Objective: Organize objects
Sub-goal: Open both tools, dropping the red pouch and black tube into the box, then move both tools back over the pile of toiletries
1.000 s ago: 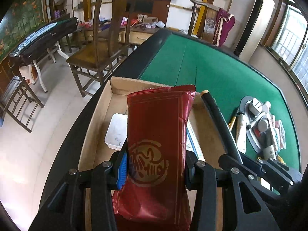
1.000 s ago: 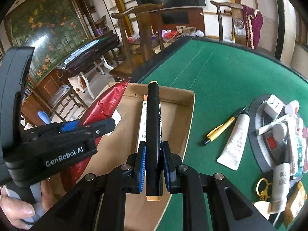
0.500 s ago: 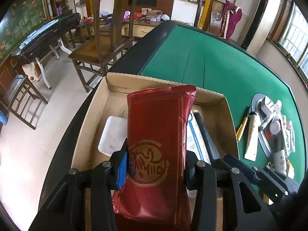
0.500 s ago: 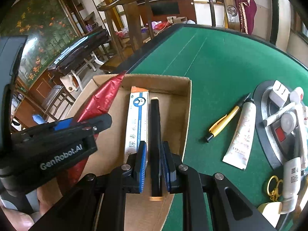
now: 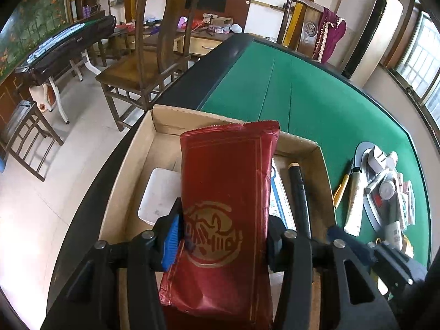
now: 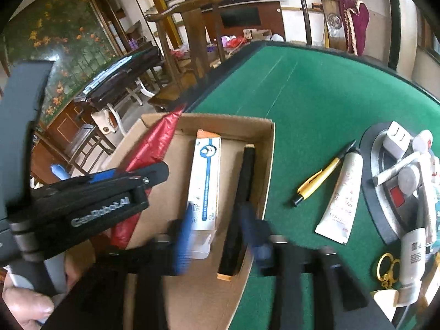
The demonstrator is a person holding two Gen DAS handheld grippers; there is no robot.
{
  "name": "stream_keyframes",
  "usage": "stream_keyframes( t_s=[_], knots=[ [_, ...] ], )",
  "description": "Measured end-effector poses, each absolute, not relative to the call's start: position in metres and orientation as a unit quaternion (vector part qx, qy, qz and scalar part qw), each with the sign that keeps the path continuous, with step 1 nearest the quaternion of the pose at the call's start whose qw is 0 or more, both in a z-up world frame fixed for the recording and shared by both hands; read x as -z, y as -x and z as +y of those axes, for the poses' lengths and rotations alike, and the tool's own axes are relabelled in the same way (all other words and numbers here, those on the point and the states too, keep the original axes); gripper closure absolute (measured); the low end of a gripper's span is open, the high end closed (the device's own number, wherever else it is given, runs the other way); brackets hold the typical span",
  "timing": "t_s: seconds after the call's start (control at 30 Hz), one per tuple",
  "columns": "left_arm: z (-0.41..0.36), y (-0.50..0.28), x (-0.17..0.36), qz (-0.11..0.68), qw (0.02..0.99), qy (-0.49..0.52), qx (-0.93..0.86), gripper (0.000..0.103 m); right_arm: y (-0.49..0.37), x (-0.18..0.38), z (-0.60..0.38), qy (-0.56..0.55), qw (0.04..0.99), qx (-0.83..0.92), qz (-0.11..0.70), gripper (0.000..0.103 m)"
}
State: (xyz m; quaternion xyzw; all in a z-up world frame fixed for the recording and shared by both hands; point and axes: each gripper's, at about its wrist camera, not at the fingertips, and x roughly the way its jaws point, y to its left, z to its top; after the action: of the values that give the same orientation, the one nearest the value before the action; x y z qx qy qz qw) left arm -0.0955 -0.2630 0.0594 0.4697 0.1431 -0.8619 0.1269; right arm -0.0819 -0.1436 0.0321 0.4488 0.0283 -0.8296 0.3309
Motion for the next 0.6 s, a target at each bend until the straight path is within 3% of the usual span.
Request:
stream_keyframes(
  t_s=[0.03,0.07,0.3,0.47,0.5,0.57,0.6],
  knots=[
    [-0.263,0.095,-0.060,0.141,0.127,-0.469,0.863,0.056,0.079,-0.037,-0.143,-0.440,0.340,0.831,0.025,0.030],
    [-0.262,0.094,-0.060,0.140,0.129,-0.467,0.864,0.056,0.075,-0.041,-0.143,-0.432,0.343,0.834,0.028,0.026],
    [-0.260,0.088,-0.068,0.143,0.132,-0.448,0.873,0.054,0.047,-0.067,-0.142,-0.376,0.343,0.858,0.074,0.021],
    [-0.264,0.070,-0.084,0.169,0.128,-0.411,0.886,0.054,0.028,-0.098,-0.116,-0.311,0.366,0.875,0.062,0.019],
    [-0.262,0.065,-0.090,0.164,0.131,-0.398,0.893,0.054,0.018,-0.111,-0.105,-0.276,0.372,0.885,0.048,0.018],
    [-0.256,0.052,-0.107,0.142,0.142,-0.366,0.909,0.054,-0.002,-0.134,-0.084,-0.205,0.373,0.905,0.029,0.002],
    [-0.254,0.048,-0.113,0.138,0.144,-0.354,0.914,0.054,-0.013,-0.145,-0.071,-0.162,0.372,0.914,0.017,0.000]
  ],
)
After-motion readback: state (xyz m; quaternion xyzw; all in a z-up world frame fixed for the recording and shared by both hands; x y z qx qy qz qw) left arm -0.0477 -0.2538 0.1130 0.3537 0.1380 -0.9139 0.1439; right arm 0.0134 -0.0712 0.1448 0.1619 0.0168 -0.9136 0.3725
